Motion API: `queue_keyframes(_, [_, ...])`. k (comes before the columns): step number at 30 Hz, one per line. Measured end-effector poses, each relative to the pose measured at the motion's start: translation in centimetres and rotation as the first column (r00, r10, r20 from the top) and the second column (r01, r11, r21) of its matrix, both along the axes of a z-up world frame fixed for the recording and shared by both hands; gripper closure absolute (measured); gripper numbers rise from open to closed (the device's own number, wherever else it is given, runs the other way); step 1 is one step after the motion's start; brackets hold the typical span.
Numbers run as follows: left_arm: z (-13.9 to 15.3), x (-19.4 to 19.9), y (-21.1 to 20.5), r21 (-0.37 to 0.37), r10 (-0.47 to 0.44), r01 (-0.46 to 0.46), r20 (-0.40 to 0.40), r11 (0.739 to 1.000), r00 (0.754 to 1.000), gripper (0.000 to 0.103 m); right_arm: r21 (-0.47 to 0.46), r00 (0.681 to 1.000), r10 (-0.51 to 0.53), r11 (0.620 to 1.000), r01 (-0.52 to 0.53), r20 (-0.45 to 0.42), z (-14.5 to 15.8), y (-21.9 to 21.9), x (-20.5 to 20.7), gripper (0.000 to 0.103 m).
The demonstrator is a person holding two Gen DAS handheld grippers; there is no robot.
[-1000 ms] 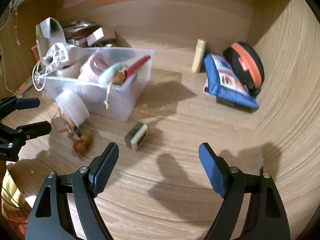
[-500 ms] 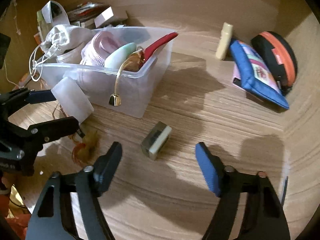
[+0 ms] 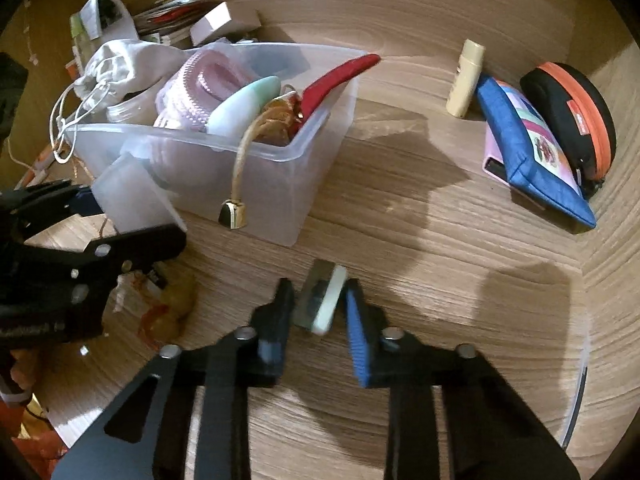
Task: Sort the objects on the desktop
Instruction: 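Grasp the white round tub with the left gripper while the right grasps the dark block, then carry the white tub and dark block over the clear box with both grippers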
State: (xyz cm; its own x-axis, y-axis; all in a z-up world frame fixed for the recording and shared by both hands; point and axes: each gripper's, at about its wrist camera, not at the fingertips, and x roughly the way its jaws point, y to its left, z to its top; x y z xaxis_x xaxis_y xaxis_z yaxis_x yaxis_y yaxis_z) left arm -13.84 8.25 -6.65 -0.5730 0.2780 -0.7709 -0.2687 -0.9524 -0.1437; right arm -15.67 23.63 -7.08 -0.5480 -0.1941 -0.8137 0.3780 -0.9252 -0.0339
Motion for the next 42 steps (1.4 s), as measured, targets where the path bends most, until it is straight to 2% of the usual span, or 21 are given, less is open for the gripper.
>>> queue_keyframes(12, [0.9, 1.9, 0.6, -0.018, -0.011, 0.01, -0.072, 1.0, 0.997, 0.039, -0.043, 0.999, 0.034, 0.998, -0.036, -0.041, 1.1, -0.8, 1.9, 0.088])
queue_keyframes(20, [3.1, 4.1, 1.0, -0.006, -0.037, 0.036, -0.136, 0.999, 0.99, 0.039, -0.078, 0.995, 0.016, 0.997, -0.023, -0.096, 3.7, 0.1, 3.2, 0.088])
queue_keyframes(29, [6.1, 5.9, 0.5, 0.014, -0.033, 0.037, -0.225, 0.999, 0.974, 0.039, -0.069, 0.985, 0.02, 0.997, -0.032, -0.171, 6.4, -0.1, 4.3, 0.088])
queue_keyframes(35, [8.1, 5.9, -0.6, 0.035, -0.014, 0.025, -0.277, 0.999, 0.961, 0.039, -0.077, 0.973, 0.025, 0.996, -0.044, -0.229, 8.4, -0.2, 4.6, 0.088])
queue_keyframes(42, [9.4, 4.3, -2.9, 0.077, 0.04, -0.018, -0.3, 0.997, 0.953, 0.039, -0.079, 0.964, 0.022, 0.996, -0.044, -0.264, 9.9, -0.8, 3.1, 0.088])
